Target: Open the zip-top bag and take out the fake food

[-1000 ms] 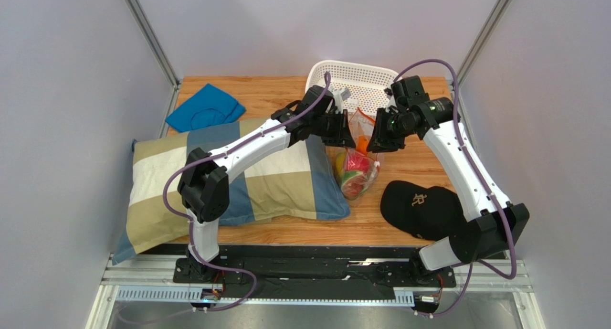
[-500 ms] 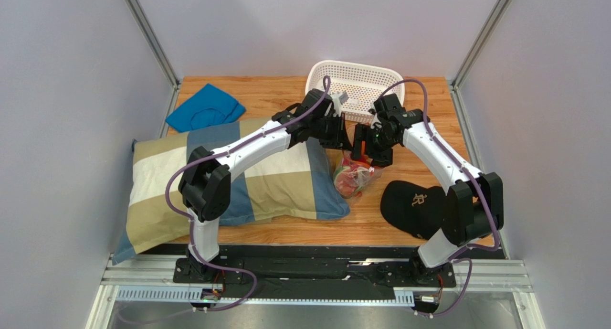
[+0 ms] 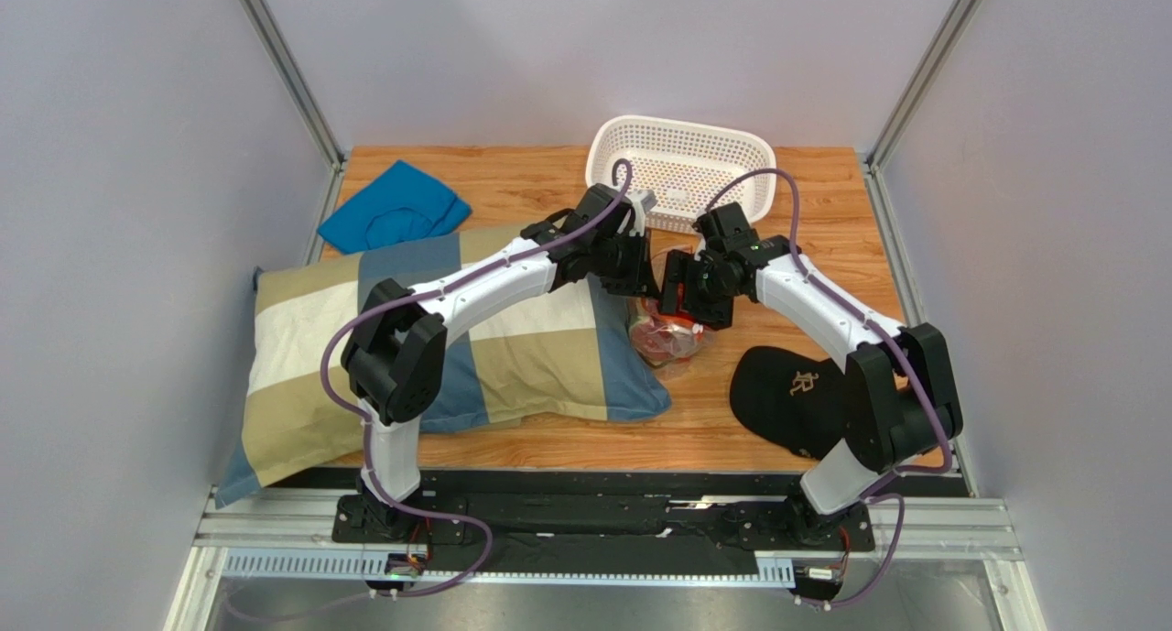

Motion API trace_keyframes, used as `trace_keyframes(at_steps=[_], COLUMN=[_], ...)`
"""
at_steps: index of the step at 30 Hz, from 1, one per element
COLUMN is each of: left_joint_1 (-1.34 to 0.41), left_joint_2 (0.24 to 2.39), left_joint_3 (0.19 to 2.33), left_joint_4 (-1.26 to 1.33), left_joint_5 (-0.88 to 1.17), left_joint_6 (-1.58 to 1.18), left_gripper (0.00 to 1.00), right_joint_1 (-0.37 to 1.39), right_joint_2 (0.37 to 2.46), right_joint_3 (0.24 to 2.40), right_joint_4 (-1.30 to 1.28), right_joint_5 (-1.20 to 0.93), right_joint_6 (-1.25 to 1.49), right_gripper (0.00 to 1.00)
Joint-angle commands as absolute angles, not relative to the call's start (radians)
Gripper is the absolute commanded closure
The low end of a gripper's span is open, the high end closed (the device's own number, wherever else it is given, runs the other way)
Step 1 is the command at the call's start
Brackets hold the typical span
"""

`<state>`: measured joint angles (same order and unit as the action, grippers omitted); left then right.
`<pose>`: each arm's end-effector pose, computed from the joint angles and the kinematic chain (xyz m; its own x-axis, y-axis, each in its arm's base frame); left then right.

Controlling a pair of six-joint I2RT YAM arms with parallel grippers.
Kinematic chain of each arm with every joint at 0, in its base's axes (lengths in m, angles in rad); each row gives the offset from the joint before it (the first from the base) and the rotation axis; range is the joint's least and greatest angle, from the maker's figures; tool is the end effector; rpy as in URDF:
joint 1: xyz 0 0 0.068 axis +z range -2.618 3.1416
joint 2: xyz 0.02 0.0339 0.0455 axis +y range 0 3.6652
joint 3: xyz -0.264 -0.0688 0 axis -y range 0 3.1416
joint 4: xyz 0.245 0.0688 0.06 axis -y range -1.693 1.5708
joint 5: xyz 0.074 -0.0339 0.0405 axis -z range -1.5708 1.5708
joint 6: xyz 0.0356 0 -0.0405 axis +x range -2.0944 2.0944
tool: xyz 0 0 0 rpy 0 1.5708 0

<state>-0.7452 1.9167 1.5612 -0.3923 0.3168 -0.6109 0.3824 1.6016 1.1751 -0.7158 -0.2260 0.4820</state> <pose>0.3152 -0.3059 0.2595 -0.8753 0.0660 -0.4791 0.3787 0.7097 -0.5941 0.2950 0.1272 0.2318 -0.9564 0.1023 -0.2737 -0.0076 0.9277 0.3732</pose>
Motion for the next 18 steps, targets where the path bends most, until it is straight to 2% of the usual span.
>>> trace_keyframes(at_steps=[1,2,4,6,9,12,15,18], left_joint_1=[-0.761,-0.758,-0.753,-0.753,-0.753,-0.753,-0.753,-0.753], left_joint_2=[1.858,1.859,1.864,1.871,1.87,1.862,1.845,1.858], left_joint_3=[1.571,1.575,1.6,1.614,1.612,1.594,1.565,1.588], left_joint_4=[-0.426,-0.437,-0.48,-0.5,-0.482,-0.459,-0.42,-0.449], left_joint_5=[0.321,0.31,0.272,0.271,0.298,0.333,0.342,0.334], left_joint_6=[-0.594,-0.595,-0.6,-0.591,-0.589,-0.607,-0.608,-0.578], left_gripper=[1.0,1.0,1.0,1.0,1.0,1.0,1.0,1.0], right_joint_1=[0.397,0.399,0.399,0.4,0.394,0.342,0.29,0.319], right_joint_2=[1.481,1.458,1.374,1.312,1.249,1.328,1.471,1.441], right_joint_3=[1.29,1.316,1.363,1.356,1.362,1.445,1.624,1.563], right_joint_4=[-0.794,-0.845,-0.919,-0.885,-0.798,-0.758,-0.88,-0.864], right_joint_5=[-0.155,-0.155,-0.187,-0.242,-0.213,-0.08,-0.15,-0.193], right_joint_6=[0.451,0.449,0.475,0.505,0.561,0.545,0.506,0.459], right_gripper=[0.95,0.99,1.0,1.0,1.0,1.0,1.0,1.0])
